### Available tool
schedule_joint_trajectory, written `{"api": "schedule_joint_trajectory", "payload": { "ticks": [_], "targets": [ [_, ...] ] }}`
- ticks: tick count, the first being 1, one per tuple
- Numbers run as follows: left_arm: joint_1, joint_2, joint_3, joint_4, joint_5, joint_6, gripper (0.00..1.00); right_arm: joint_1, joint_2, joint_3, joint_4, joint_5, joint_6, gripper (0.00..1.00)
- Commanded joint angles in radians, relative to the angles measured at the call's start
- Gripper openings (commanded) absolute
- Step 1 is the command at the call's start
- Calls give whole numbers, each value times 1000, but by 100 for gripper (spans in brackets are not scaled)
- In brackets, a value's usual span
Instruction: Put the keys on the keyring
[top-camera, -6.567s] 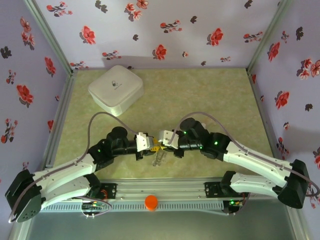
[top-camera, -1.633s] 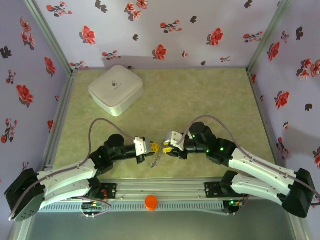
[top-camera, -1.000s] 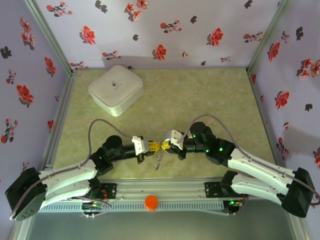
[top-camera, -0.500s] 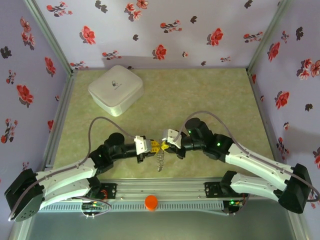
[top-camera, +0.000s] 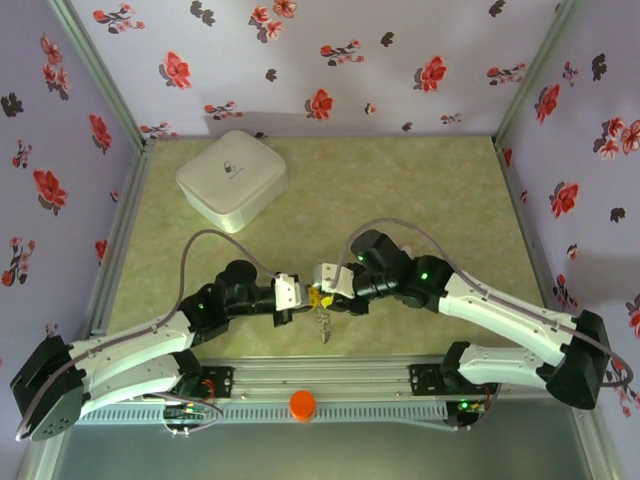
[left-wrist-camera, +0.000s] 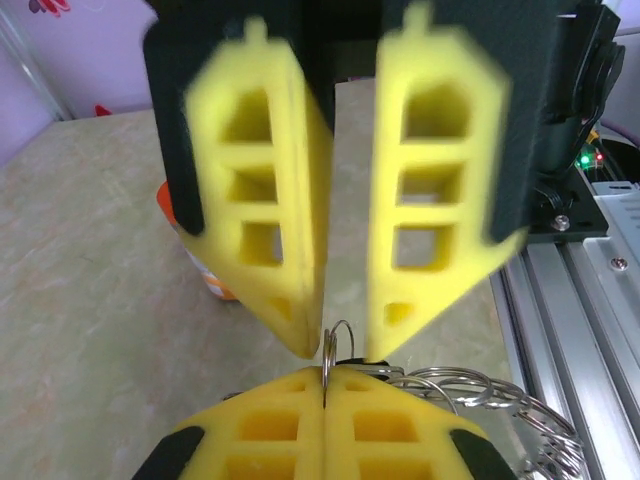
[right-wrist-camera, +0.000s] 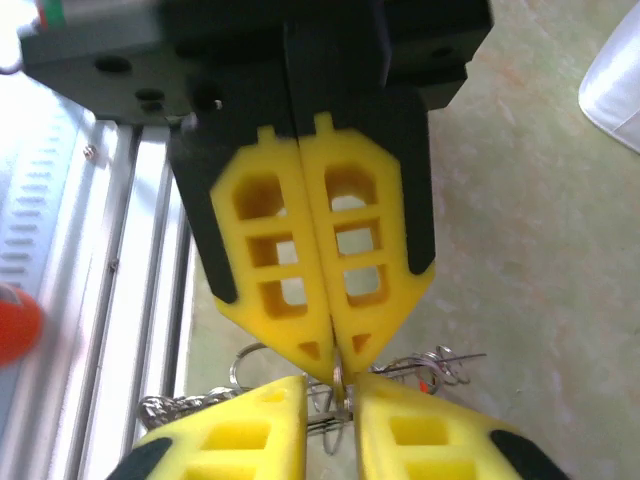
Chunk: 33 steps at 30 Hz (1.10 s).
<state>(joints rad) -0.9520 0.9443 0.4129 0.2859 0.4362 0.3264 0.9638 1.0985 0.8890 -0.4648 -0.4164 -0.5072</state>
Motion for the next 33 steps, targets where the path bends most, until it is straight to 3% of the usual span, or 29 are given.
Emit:
{"api": "schedule_joint_trajectory", "payload": {
  "ticks": [1, 3, 11, 20, 26, 33],
  "targets": [
    [-2, -7, 3, 35, -7, 14, 0, -85, -110, -113, 191, -160, 116, 30],
    [-2, -12, -30, 105, -14, -3, 0, -103, -154, -176, 293, -177, 173, 32],
    [-2, -32, -105, 305, -40, -99, 0, -102, -144, -212, 299, -160, 210, 33],
    [-2, -20, -109, 352, -45, -142, 0, -96, -77, -186, 239, -109, 210, 28],
    [-1, -13, -108, 353, -44, -137, 0, -94, -74, -177, 232, -91, 214, 16],
    [-2, -9, -109, 337, -44, -122, 0, -95, -98, -175, 217, -85, 211, 25]
  ]
}}
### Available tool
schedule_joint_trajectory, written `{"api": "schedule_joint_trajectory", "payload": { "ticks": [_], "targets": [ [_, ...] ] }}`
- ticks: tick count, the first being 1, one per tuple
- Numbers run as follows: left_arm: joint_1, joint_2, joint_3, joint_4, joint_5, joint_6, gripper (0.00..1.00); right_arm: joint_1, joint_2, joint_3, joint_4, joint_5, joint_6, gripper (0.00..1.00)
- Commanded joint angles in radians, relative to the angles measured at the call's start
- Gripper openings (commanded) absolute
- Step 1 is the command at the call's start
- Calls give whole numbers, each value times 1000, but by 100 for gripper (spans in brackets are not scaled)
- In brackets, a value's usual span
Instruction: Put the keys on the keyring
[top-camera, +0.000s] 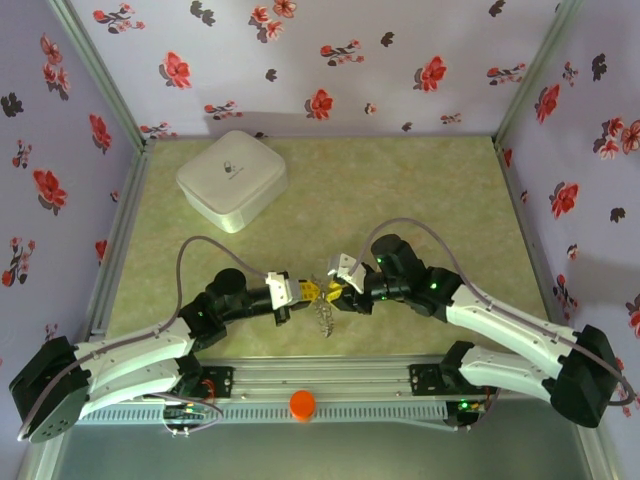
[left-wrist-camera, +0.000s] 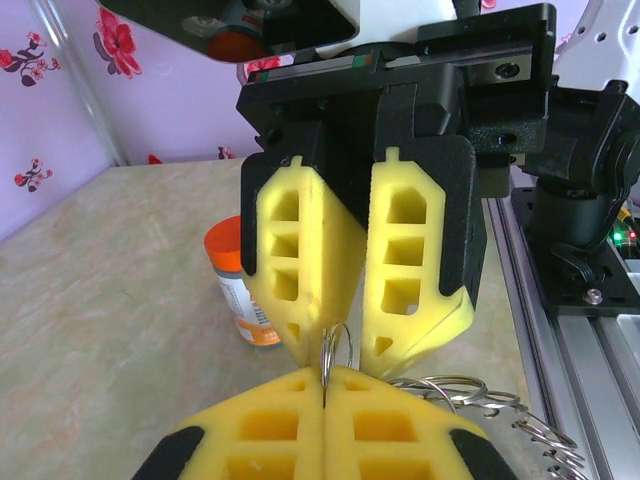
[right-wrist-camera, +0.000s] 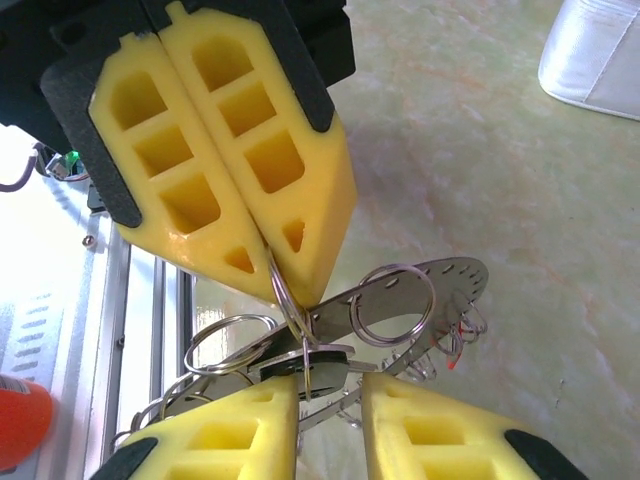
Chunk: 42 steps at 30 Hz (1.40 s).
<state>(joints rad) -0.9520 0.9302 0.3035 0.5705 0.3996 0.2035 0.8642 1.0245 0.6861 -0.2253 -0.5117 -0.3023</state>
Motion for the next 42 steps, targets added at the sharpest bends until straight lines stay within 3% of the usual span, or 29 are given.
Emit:
{"api": "schedule_joint_trajectory", "payload": {
  "ticks": [1, 9, 17, 23, 29, 34, 42],
  "targets": [
    [-2, 7, 0, 52, -8, 2, 0, 6, -26, 27, -23, 9, 3, 24],
    [-2, 23, 5, 49, -6, 10, 0, 5, -37, 30, -28, 12, -23, 19],
    [-1, 23, 11, 48, -1, 9, 0, 5, -13, 32, -52, 31, -39, 2],
    [-2, 26, 26, 62, 33, -14, 0, 7, 38, 36, -74, 97, -69, 0],
    [-3, 42, 26, 72, 35, -9, 0, 8, 51, 39, -79, 89, -78, 6],
    [-4, 67, 13, 101, 35, -20, 0, 8, -50, -11, -10, 45, -84, 23],
    [-4, 124, 6, 182, 44, -54, 0, 9, -64, -50, 84, -1, -64, 26]
  ]
}}
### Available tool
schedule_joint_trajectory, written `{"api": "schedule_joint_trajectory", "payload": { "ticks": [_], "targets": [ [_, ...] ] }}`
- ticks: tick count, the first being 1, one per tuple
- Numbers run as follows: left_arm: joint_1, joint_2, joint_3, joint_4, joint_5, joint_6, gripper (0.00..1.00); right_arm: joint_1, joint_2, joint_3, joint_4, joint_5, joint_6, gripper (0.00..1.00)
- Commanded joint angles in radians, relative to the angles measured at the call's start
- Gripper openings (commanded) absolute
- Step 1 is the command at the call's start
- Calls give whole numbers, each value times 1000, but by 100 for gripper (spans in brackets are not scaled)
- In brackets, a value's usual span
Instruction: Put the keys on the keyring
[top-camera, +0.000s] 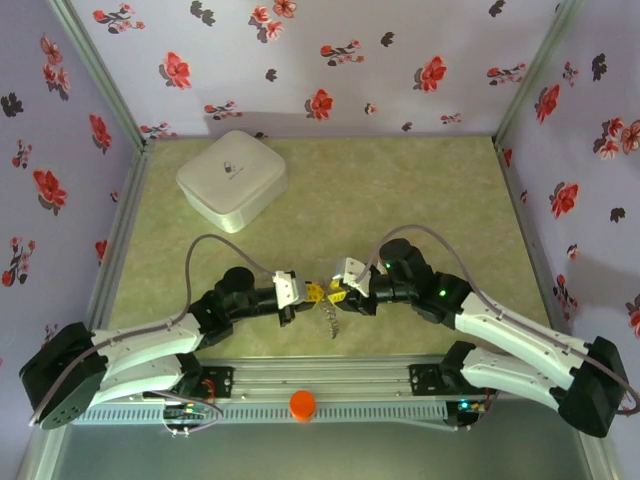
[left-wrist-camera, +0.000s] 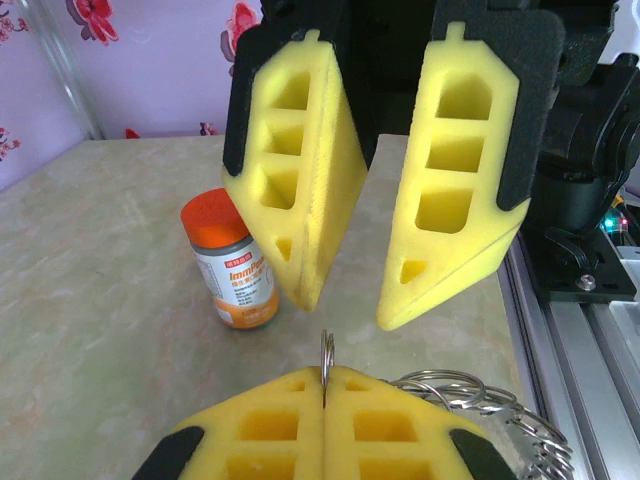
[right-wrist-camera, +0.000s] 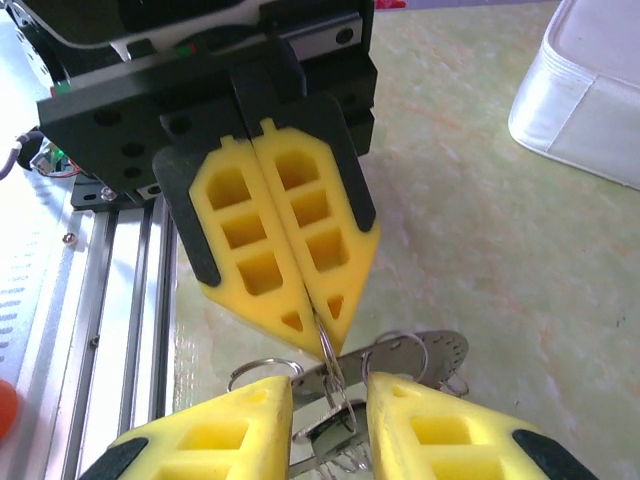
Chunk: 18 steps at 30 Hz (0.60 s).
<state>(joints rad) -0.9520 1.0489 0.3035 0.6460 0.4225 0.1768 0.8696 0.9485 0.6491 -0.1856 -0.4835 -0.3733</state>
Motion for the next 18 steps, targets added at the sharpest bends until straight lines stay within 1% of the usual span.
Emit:
{"api": "schedule_joint_trajectory", "payload": {
  "ticks": [1, 5, 7, 8, 10, 13, 15, 18],
  "targets": [
    [-4, 8, 5, 112, 25, -31, 0, 4, 19, -12, 45, -29, 8, 25],
    [-4, 7, 4, 114, 30, -35, 0, 5, 35, -3, 38, 1, 9, 21],
    [-4, 7, 1, 116, 30, -36, 0, 6, 39, 4, 25, 5, 7, 21],
    [-4, 6, 1, 116, 30, -35, 0, 5, 39, 4, 20, 10, 4, 22],
    [-4, 4, 1, 116, 30, -36, 0, 6, 38, 5, 8, 46, -7, 26],
    [-4, 5, 1, 116, 30, -36, 0, 8, 29, -6, 14, 109, -13, 27],
    [-4, 4, 1, 115, 29, -35, 0, 7, 24, -11, 26, 100, -8, 27],
    [-3, 2, 2, 110, 29, -28, 0, 11, 25, -17, 54, 56, 14, 24]
  ]
}}
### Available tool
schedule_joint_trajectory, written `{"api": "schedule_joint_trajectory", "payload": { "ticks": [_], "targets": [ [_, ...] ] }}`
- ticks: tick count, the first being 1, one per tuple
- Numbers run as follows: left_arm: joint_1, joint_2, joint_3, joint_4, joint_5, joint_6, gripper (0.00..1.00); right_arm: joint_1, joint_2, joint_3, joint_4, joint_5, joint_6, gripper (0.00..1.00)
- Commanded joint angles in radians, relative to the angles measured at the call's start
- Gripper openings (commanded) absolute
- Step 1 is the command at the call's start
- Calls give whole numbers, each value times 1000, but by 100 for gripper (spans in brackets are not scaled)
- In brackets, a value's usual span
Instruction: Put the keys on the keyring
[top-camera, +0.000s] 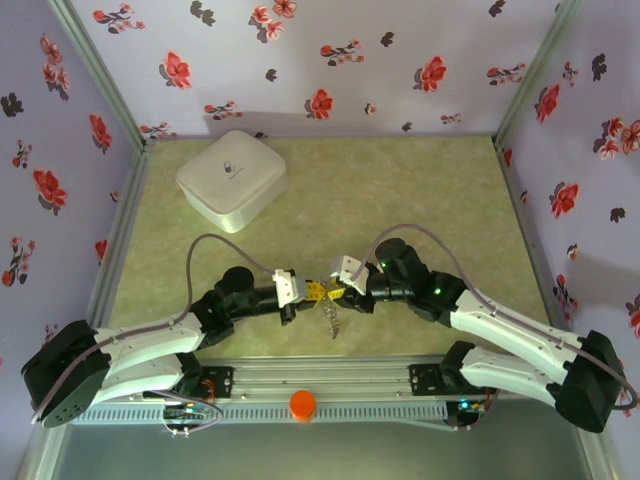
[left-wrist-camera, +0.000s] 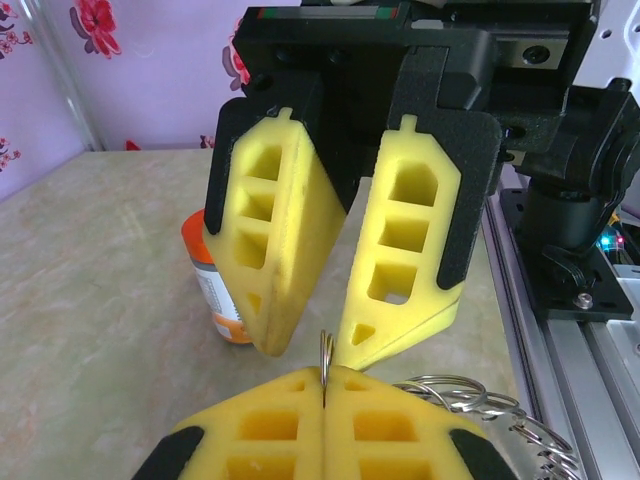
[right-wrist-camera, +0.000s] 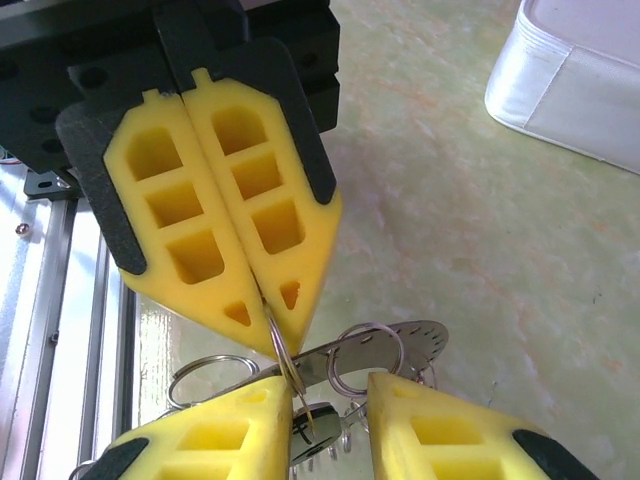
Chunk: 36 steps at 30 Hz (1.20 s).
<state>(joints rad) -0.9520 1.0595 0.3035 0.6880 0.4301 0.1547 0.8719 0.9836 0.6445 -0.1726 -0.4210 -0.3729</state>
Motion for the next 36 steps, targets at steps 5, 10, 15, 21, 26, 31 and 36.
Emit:
{"api": "schedule_joint_trajectory", "payload": {
  "ticks": [5, 10, 15, 21, 26, 31, 36],
  "targets": [
    [-4, -14, 1, 65, 22, -6, 0, 12, -3, -13, 64, -49, 29, 16],
    [-4, -15, 0, 61, 22, 0, 0, 13, -2, -9, 77, -68, 41, 7],
    [-4, -27, 13, 3, 5, 22, 18, 16, 13, 39, -6, -56, 8, 0],
    [-4, -89, 73, -291, -33, 141, 30, 73, 89, 192, -293, 68, -160, 0],
    [-4, -93, 119, -422, -11, 219, 24, 107, 146, 271, -362, 106, -216, 0],
    [-4, -85, 136, -433, 8, 230, 14, 138, 181, 315, -385, 121, -224, 0],
    [-5, -90, 134, -410, 20, 214, 5, 147, 198, 334, -411, 135, -223, 0]
  ]
}}
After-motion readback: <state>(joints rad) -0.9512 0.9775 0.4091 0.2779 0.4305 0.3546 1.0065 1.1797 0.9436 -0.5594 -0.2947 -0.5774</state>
